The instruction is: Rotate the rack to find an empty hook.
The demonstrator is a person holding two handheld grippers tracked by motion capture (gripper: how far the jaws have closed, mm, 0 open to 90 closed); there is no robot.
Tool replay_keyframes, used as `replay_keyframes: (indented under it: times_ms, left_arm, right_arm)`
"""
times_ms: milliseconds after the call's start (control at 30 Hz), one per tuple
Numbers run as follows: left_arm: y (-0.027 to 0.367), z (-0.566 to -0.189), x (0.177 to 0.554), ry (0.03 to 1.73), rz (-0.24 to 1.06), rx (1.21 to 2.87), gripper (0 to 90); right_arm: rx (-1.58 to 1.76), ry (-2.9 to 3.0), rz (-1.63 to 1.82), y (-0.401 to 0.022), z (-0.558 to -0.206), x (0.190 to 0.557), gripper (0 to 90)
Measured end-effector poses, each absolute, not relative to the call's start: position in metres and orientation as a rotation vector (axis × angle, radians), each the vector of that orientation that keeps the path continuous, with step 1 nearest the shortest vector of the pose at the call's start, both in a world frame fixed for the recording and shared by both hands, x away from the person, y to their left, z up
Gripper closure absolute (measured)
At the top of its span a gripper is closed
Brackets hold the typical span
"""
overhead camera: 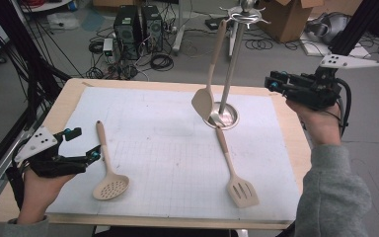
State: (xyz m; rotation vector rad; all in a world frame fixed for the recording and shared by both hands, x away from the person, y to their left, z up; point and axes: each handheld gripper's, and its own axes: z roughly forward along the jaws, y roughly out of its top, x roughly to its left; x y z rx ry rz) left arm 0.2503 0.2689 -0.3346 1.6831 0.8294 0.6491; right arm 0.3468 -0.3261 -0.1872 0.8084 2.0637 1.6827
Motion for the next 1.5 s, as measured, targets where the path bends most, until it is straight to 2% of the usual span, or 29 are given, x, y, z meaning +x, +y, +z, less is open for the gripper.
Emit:
replay_keyframes:
  times_ms: [367, 867, 1500]
  left_arm:
    - [0.277, -0.337, 0.250, 0.851, 0.652, 1.683, 14.5]
    - [0.262, -0.331, 0.254, 0.804, 0.631, 1.719, 14.5]
    - [0.256, -0.331, 0.265, 0.794, 0.593, 1.721, 14.5]
  right_arm:
    - [0.787, 2.067, 1.620, -0.325, -0.169, 0.380, 88.8]
    - [0.777, 2.032, 1.558, -0.337, -0.158, 0.423, 89.6]
    - [0.790, 1.978, 1.565, -0.348, -0.139, 0.455, 89.6]
